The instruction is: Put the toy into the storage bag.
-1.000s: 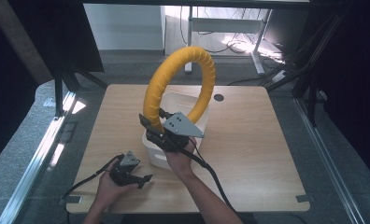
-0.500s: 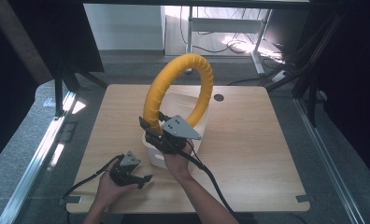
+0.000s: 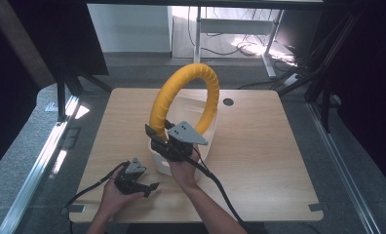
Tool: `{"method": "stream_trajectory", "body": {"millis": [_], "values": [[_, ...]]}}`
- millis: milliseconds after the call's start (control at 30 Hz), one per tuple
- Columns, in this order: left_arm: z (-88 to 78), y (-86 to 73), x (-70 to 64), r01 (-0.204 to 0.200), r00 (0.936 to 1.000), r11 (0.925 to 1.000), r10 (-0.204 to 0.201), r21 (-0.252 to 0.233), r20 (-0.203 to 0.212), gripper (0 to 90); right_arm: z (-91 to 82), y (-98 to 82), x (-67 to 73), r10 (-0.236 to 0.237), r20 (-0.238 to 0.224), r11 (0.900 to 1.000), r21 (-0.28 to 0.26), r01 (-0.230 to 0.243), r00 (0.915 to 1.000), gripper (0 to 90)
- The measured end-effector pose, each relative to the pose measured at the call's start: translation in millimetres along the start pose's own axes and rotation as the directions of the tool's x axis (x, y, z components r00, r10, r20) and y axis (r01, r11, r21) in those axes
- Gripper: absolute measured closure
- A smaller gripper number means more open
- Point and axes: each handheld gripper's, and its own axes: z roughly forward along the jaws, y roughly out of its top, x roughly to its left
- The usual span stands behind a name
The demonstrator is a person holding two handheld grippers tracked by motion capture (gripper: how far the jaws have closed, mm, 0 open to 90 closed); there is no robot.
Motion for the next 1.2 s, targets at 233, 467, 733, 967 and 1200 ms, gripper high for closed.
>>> {"method": "stream_trajectory", "body": {"millis": [233,467,733,967,1200], "values": [[0.0,0.1,0.2,-0.003,1.0000,1.0000,0.003,0.000,-0.001,20.3,1.4,-5.1,-3.3,0.035,0.007,0.999,0.019,-0.035,0.9994,48.5],[0.2,0.2,-0.1,-0.004,1.0000,1.0000,0.004,-0.001,0.000,20.3,2.3,-7.7,-0.8,0.028,0.017,0.999,0.037,-0.028,0.9995,48.3],[0.4,0.1,-0.3,-0.004,1.0000,1.0000,0.004,0.000,0.002,20.3,4.8,-14.0,2.6,0.014,0.035,0.998,0.061,-0.016,0.9993,45.6],[1.5,0.2,-1.2,-0.003,1.0000,1.0000,0.003,0.005,0.009,20.2,4.0,-16.3,4.9,-0.040,0.053,0.996,0.080,0.036,0.9978,43.3],[2.5,0.2,-1.2,-0.007,0.9999,0.9999,0.007,0.012,0.010,20.2,1.1,-15.0,1.1,0.002,0.064,0.996,0.094,-0.008,0.9979,31.6]]}}
